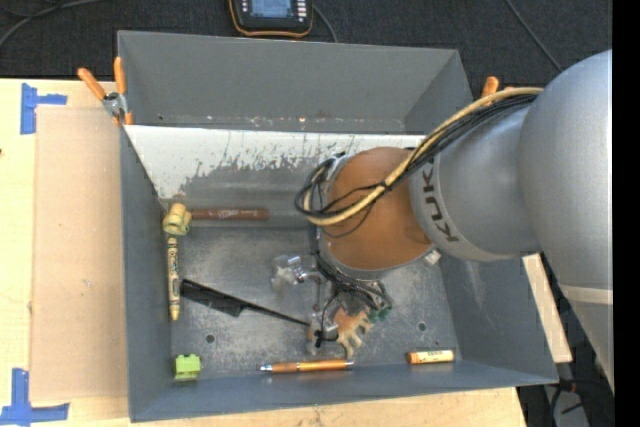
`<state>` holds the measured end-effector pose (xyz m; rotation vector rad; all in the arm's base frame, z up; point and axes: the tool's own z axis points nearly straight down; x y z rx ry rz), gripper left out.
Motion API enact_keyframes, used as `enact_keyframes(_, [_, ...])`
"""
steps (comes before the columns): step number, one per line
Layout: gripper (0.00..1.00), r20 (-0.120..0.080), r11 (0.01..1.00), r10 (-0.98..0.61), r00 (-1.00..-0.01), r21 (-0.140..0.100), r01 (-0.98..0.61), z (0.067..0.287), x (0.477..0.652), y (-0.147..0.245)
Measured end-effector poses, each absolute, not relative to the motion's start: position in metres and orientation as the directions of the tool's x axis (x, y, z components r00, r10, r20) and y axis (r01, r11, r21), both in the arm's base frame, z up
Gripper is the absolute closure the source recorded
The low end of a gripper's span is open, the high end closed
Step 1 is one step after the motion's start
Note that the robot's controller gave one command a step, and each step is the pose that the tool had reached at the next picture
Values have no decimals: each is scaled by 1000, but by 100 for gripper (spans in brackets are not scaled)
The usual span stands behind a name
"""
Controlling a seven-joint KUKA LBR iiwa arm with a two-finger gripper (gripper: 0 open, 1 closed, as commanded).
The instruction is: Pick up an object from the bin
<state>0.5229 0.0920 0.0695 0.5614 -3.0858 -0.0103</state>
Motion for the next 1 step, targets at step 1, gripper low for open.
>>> enact_keyframes(1, [100, 7, 935, -355, -935, 8, -355, 71, 519, 90])
